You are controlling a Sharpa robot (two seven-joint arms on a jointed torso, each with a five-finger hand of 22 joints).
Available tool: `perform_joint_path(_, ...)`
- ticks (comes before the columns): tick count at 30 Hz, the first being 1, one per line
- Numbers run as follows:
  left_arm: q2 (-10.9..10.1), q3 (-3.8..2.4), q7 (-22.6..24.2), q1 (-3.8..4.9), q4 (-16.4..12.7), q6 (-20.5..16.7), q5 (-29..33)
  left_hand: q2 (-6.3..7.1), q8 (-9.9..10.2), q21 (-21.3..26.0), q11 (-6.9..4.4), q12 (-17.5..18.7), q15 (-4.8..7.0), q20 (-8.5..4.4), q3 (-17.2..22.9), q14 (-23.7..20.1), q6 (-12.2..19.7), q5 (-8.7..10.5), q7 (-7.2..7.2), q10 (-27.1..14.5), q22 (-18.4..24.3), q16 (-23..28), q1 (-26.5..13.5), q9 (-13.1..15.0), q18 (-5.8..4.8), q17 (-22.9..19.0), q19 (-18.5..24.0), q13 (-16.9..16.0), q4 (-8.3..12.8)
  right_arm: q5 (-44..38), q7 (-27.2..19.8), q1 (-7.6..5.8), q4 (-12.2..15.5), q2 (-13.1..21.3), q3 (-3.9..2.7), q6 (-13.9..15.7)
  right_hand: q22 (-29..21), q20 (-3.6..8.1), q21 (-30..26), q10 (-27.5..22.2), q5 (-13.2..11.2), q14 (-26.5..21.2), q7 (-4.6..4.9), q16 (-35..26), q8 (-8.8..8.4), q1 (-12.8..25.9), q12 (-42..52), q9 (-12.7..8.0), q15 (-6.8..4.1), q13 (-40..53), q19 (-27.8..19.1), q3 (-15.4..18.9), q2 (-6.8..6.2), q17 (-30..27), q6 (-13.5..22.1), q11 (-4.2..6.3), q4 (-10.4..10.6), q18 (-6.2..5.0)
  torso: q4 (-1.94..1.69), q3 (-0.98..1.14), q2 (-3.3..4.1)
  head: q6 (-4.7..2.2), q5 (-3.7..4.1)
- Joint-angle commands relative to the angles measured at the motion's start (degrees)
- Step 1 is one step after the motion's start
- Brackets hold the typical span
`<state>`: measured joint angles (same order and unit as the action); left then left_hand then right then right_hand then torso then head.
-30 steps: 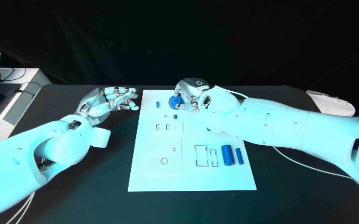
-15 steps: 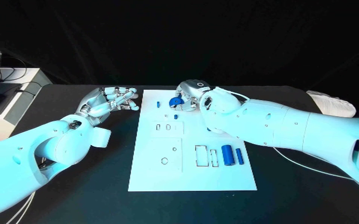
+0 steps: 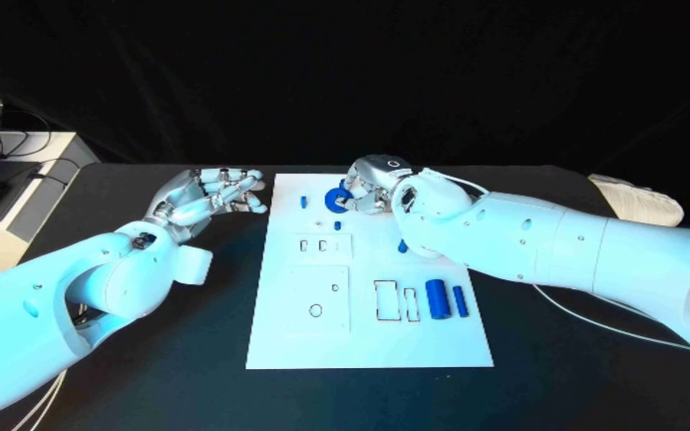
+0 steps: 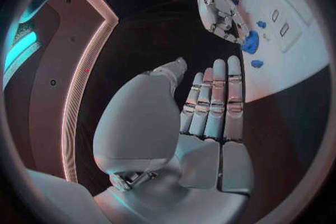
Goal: Assemble the parts on the task board
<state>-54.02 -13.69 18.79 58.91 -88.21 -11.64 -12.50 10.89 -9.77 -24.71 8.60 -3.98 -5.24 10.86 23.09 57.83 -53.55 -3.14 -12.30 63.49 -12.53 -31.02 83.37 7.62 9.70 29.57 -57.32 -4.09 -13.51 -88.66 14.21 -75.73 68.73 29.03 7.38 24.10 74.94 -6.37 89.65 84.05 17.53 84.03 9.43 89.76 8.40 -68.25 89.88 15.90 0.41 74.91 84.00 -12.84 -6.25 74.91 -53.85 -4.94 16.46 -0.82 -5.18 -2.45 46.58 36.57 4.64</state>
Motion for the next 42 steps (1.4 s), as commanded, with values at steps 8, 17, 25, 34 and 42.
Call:
perform_joint_path(8,-0.07,-0.04,0.29,-0.03,0.36,0.48,-0.14,-0.16,0.22,-0.25,0.12,0.06,-0.07,0.01,-0.06,-0.32,0.18,0.17,0.06,0.14,-0.09,-0.2,-0.17,-0.03,0.55,0.07,0.55,-0.06,0.08,4.54,-3.49,-0.34,7.14,7.14,-0.83,11.65,15.06,0.07,0.35,5.95,-0.04,5.97,0.07,0.24,-0.41,-0.67,0.12,-0.38,0.0,15.09,6.0,-0.1,-3.73,15.09,-0.07,0.12,0.24,0.82,0.52,0.28,-0.22,-0.38,0.04)
perform_joint_path(17,0.09,-0.04,0.45,-0.29,0.49,0.57,-0.16,-0.22,0.24,-0.28,0.14,0.08,-0.08,0.02,-0.03,-0.37,0.22,0.16,0.04,0.09,-0.11,-0.26,-0.15,-0.04,0.56,0.08,0.58,-0.05,0.08,15.61,-16.02,-1.4,9.98,15.98,-1.16,5.24,15.05,0.35,0.34,5.95,-2.2,5.97,0.07,0.24,-0.43,-11.52,0.12,-0.55,-0.39,15.09,5.99,-2.84,-5.21,15.09,-0.72,0.13,-3.89,0.82,1.36,0.77,-0.63,-0.63,0.97)
perform_joint_path(25,0.35,-0.04,0.58,-0.56,0.67,0.77,-0.17,-0.27,0.25,-0.31,0.14,0.08,-0.08,0.02,0.02,-0.4,0.22,0.16,0.04,0.08,-0.13,-0.31,-0.09,-0.04,0.56,0.08,0.6,-0.04,0.11,21.3,-22.49,-1.59,6.99,20.49,-1.16,-2.24,13.94,0.77,-0.82,5.95,-2.81,5.94,-0.01,0.2,-0.79,-15.82,0.12,-0.88,-0.86,15.09,5.31,-4.14,-7.24,14.93,-0.6,0.12,-6.63,0.47,1.83,1.29,-0.76,-0.55,1.6)
perform_joint_path(34,1.07,-0.03,0.6,-0.96,1.28,1.06,-0.18,-0.3,0.24,-0.33,0.12,0.07,-0.08,0.02,0.06,-0.45,0.2,0.16,0.07,0.11,-0.15,-0.35,-0.01,-0.03,0.56,0.08,0.63,-0.05,0.16,20.58,-22.47,-1.29,2.92,21.74,-0.91,-6.78,13.92,0.79,-0.86,5.95,-3.43,5.97,0.18,0.24,-1.22,-15.27,0.12,-1.12,-0.77,15.09,5.29,-3.13,-7.97,15.09,-0.08,0.0,-6.26,0.46,1.76,1.47,-0.67,-0.45,2.3)
perform_joint_path(42,1.15,-0.03,0.61,-1.06,1.56,1.06,-0.42,-0.3,0.24,-0.33,0.12,0.07,-0.08,0.02,0.06,-0.45,0.2,0.16,0.07,0.11,-0.15,-0.35,-0.01,-0.03,0.56,0.08,0.63,-0.05,0.16,18.69,-21.52,-0.71,0.86,21.17,-0.77,-6.76,13.84,0.7,-0.95,5.95,-3.79,5.97,0.24,0.24,-1.4,-15.0,0.12,-1.21,-0.61,15.09,5.23,-2.67,-7.99,15.09,0.15,-0.02,-5.95,0.43,1.67,1.4,-0.7,-0.09,2.25)
